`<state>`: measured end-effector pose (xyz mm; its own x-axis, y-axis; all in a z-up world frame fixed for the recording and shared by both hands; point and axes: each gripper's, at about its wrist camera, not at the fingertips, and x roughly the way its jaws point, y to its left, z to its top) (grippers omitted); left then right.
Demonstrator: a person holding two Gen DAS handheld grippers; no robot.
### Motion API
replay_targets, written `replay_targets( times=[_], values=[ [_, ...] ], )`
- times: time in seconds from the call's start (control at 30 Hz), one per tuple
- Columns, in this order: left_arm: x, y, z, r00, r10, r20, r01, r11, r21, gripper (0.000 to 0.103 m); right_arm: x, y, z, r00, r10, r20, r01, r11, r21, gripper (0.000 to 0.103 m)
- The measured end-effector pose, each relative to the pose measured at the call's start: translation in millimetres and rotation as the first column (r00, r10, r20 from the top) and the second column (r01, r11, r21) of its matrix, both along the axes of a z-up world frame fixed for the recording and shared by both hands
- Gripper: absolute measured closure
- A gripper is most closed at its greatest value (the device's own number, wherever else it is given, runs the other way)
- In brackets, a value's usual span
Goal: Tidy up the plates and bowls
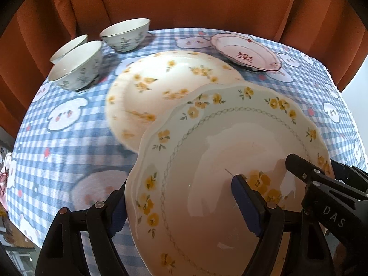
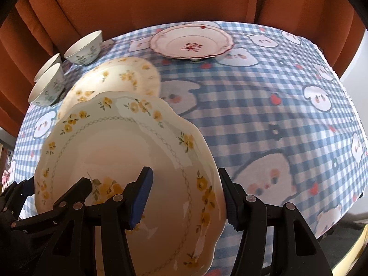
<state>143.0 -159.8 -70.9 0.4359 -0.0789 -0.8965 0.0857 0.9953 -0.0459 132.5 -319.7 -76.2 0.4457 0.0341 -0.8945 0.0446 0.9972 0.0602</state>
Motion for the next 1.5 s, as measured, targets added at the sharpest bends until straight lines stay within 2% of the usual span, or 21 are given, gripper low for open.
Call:
replay_targets(
  times=[0.2, 0.5, 0.73, 1.1, 1.23, 1.33, 1.4, 1.5],
  values=[
    [1.3, -36.0, -1.7, 1.000, -0.015, 0.004, 0.015, 1.000, -0.004, 0.021, 1.8, -38.0, -3.5, 1.000, -0.012, -0.013, 0.012, 1.000, -0.013, 0.042],
    [10.5, -78.6, -18.7, 0.998, -0.053, -0.045, 0.053, 0.999, 0.000, 0.021, 6.2, -78.1, -14.2, 0.998, -0.047, -0.042, 0.046, 0.999, -0.017, 0.042],
    [17.4, -95.8, -32.8, 0.993, -0.064, -0.095, 0.064, 0.998, -0.001, 0.021, 13.7, -99.8, -26.7, 0.994, -0.066, -0.090, 0.064, 0.998, -0.019, 0.042],
    [23.1, -101.0, -35.6, 0.993, -0.075, -0.088, 0.075, 0.997, 0.005, 0.019, 16.5, -108.0, -31.2, 0.992, -0.076, -0.096, 0.076, 0.997, -0.007, 0.042],
    [20.7, -98.8, -27.3, 0.994, -0.089, -0.068, 0.089, 0.996, 0.002, 0.017, 13.5, -104.9, -24.4, 0.992, -0.078, -0.099, 0.075, 0.997, -0.035, 0.041],
    [19.2, -91.1, -19.1, 0.995, -0.091, -0.044, 0.090, 0.996, -0.009, 0.012, 9.8, -104.2, -14.2, 0.992, -0.102, -0.069, 0.098, 0.993, -0.062, 0.033],
    [17.6, -85.9, -12.0, 0.995, -0.099, -0.023, 0.099, 0.995, -0.004, 0.008, 7.2, -104.3, -8.5, 0.990, -0.130, -0.054, 0.127, 0.990, -0.061, 0.024],
    [14.5, -74.2, 2.8, 0.993, -0.119, 0.011, 0.120, 0.993, -0.010, 0.006, 4.3, -97.5, 1.2, 0.988, -0.147, -0.038, 0.145, 0.988, -0.057, 0.023]
  ],
)
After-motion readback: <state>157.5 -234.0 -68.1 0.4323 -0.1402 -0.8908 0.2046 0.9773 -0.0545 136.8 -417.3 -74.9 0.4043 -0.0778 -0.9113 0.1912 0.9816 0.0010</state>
